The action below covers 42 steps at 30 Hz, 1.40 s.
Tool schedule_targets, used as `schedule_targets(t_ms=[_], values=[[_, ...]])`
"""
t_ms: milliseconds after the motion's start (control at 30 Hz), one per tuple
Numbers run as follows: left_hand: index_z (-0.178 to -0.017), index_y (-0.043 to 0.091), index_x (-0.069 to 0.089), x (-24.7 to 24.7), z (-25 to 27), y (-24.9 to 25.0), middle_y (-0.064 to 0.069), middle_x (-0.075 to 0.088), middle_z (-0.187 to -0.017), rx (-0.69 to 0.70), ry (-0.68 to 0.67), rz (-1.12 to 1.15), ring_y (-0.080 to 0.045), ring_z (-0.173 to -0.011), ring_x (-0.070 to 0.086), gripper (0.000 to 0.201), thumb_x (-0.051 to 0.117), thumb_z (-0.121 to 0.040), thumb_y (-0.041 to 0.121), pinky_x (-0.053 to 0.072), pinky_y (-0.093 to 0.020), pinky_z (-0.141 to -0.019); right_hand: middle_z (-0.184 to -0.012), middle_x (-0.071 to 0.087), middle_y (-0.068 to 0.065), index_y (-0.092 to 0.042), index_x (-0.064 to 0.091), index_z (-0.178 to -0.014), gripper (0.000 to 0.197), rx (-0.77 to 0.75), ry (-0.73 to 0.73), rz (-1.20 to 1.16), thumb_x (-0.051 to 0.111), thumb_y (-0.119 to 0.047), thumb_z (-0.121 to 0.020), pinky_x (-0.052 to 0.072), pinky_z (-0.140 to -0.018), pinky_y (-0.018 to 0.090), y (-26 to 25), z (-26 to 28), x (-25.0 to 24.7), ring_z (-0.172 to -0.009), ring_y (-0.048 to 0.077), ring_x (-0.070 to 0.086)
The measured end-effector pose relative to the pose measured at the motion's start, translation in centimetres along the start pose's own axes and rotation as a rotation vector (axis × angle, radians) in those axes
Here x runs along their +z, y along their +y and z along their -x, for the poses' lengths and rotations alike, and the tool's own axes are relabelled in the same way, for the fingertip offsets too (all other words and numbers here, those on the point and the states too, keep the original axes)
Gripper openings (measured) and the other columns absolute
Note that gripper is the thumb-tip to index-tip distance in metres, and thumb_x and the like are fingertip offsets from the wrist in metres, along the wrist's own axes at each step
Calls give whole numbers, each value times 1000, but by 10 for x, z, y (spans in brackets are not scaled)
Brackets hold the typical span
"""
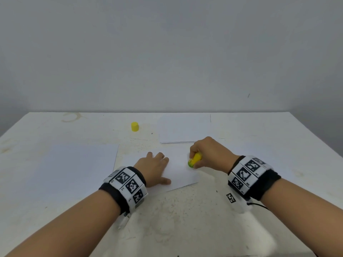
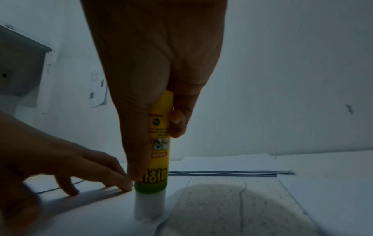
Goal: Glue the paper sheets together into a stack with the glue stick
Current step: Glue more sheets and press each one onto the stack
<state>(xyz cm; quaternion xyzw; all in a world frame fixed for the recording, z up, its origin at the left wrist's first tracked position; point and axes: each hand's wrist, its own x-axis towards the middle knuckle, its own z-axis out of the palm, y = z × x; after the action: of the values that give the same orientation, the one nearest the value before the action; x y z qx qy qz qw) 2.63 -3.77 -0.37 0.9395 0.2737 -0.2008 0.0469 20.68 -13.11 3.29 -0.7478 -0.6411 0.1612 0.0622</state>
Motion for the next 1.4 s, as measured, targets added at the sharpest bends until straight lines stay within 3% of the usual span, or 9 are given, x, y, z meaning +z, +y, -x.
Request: schedule_targets(t_ms=[200, 333, 433, 600, 767, 967, 1167, 1300, 1400], values=[[-149, 21, 25, -6, 3, -14, 0, 24, -152, 76, 13, -93, -28, -122, 40, 56, 45, -97, 15, 46, -35, -90, -96, 68, 0, -16, 71, -93, 21, -21, -84, 16, 79, -19, -74, 52, -75, 31, -1, 19, -2, -86, 15, 60], [-143, 23, 33, -13, 6, -16, 0, 37, -140, 52, -47, -68, -23, -115, 49, 69, 66, -86, 41, 43, -32, -83, -93, 59, -5, -27, 65, -100, 44, 17, -87, -82, 88, -22, -62, 50, -68, 27, 3, 19, -12, -84, 12, 55], [-129, 14, 40, -10, 8, -13, -3, 41, -127, 35, -44, -66, -21, -110, 46, 82, 73, -70, 61, 42, -31, -80, -90, 57, -7, -30, 59, -87, 50, 117, 114, -344, 93, -22, -51, 44, -62, 24, 12, 13, -23, -82, 12, 54], [-146, 23, 24, 1, 9, -14, 1, 10, -156, 176, -15, 44, -19, -138, 21, 88, 69, -78, 56, 40, -39, -103, -74, 57, 3, -12, 64, -79, 32, 262, 239, -844, 89, -7, -60, 39, -45, 17, 19, -3, -17, -59, 14, 49], [-147, 26, 27, -1, 13, -15, -4, 32, -142, 109, 5, -54, -21, -128, 35, 75, 59, -86, 55, 43, -36, -93, -75, 60, 2, -3, 64, -95, 27, 279, 296, -966, 79, 2, -72, 40, -46, 15, 23, -18, 0, -57, 13, 49], [-133, 12, 35, 7, 12, -7, -5, 33, -141, 48, 45, 60, -22, -125, 36, 74, 59, -83, 60, 45, -37, -95, -83, 64, 3, -10, 62, -98, 25, 170, 416, -819, 76, -5, -78, 48, -52, 14, 8, -38, 13, -63, 12, 60], [-132, 8, 35, 10, 10, 4, -10, 36, -140, -1, 43, 73, -27, -125, 38, 72, 56, -86, 59, 43, -40, -98, -82, 60, -4, -14, 62, -99, 26, 13, 314, -631, 76, -8, -77, 51, -73, 23, -21, -57, 20, -72, 13, 59], [-136, 8, 34, 8, 12, -2, -10, 34, -146, 26, 19, 74, -26, -131, 35, 79, 59, -83, 60, 39, -40, -105, -75, 52, -9, -13, 62, -105, 29, -23, 235, -517, 73, -8, -79, 38, -60, 13, -30, -65, 22, -64, 1, 47], [-134, 10, 37, 5, 13, -5, -7, 39, -141, 37, 15, 86, -24, -125, 40, 73, 60, -84, 58, 40, -36, -101, -84, 57, -2, -13, 61, -106, 29, -46, 185, -428, 73, -10, -80, 36, -59, 13, -27, -62, 16, -66, 4, 47]])
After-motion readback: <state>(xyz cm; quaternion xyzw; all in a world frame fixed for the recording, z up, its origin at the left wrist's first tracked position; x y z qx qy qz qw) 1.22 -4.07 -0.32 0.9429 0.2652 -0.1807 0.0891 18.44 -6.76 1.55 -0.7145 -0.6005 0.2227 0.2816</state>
